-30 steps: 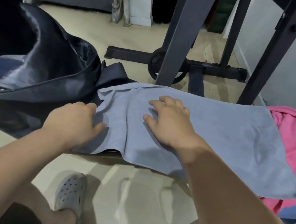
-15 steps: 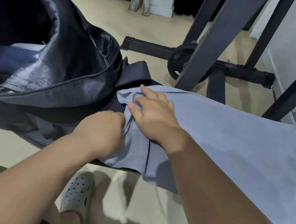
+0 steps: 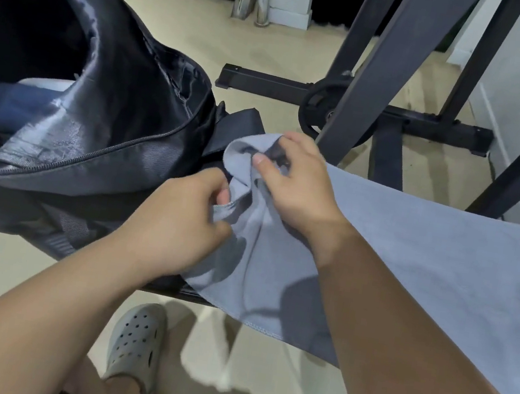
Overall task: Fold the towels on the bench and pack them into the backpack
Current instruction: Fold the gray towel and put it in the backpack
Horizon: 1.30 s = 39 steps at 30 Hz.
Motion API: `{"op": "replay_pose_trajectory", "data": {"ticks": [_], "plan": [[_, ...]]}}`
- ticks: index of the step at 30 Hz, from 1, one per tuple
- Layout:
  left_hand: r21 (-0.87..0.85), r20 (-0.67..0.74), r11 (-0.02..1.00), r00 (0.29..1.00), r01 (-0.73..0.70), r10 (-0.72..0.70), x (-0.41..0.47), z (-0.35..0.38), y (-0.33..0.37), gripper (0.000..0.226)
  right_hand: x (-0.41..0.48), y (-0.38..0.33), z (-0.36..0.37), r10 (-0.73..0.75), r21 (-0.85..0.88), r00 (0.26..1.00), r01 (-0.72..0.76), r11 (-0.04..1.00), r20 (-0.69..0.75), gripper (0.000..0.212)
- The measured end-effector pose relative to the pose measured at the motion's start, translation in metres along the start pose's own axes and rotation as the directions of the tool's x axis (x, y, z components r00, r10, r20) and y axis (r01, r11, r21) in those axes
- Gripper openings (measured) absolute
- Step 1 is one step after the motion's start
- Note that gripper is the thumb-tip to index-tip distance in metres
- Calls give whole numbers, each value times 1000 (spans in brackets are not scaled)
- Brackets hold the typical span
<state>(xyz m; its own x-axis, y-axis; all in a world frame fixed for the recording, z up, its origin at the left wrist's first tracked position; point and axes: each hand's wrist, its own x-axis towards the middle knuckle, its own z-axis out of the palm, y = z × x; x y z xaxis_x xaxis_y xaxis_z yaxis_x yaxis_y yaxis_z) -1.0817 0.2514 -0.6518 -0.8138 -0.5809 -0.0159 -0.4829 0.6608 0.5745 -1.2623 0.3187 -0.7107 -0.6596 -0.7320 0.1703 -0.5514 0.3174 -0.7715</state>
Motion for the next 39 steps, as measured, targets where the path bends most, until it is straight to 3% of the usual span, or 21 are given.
{"op": "replay_pose_trajectory", "data": {"ticks": [3,5,8,11,13,15,16,19,20,23,26,30,34,39], "plan": [[-311,32,950,999,2,9,-3,-3,20,12,-4,5,-27,137,367,988,-104,924,-64,28],[-427,29,904,999,-29,46,-5,1,36,14,-11,10,-50,220,549,975,-164,820,-37,32],[-489,34,868,992,-88,120,-13,19,66,21,-23,23,-82,379,697,925,-263,667,-14,36],[-473,159,874,965,-112,209,-26,48,91,30,-41,44,-105,501,828,865,-306,470,36,26],[-486,263,869,935,-86,240,-33,73,101,34,-52,57,-116,591,838,801,-386,386,97,43],[-491,303,868,919,-77,253,-38,94,103,33,-58,62,-123,654,783,751,-461,418,93,59],[-480,311,873,914,-86,262,-40,103,104,32,-61,67,-127,651,758,756,-465,458,70,60],[-432,316,892,905,-130,285,-46,121,103,37,-68,73,-135,643,656,765,-480,583,-12,94],[-409,312,899,903,-154,296,-48,125,102,38,-72,75,-138,634,605,772,-479,635,-54,92],[-362,311,915,902,-179,300,-52,131,99,38,-74,84,-145,595,454,790,-482,749,-145,58],[-387,282,910,920,-151,273,-54,132,101,29,-76,97,-146,598,471,797,-498,728,-82,74],[-447,233,884,936,-137,263,-53,123,110,30,-76,93,-160,468,495,881,-377,783,-70,34],[-531,188,822,917,-206,351,-55,120,129,29,-70,85,-182,357,586,916,-190,788,-182,32],[-475,198,821,870,-318,451,-56,139,158,29,-79,98,-198,482,605,864,-308,734,-144,19]]}}
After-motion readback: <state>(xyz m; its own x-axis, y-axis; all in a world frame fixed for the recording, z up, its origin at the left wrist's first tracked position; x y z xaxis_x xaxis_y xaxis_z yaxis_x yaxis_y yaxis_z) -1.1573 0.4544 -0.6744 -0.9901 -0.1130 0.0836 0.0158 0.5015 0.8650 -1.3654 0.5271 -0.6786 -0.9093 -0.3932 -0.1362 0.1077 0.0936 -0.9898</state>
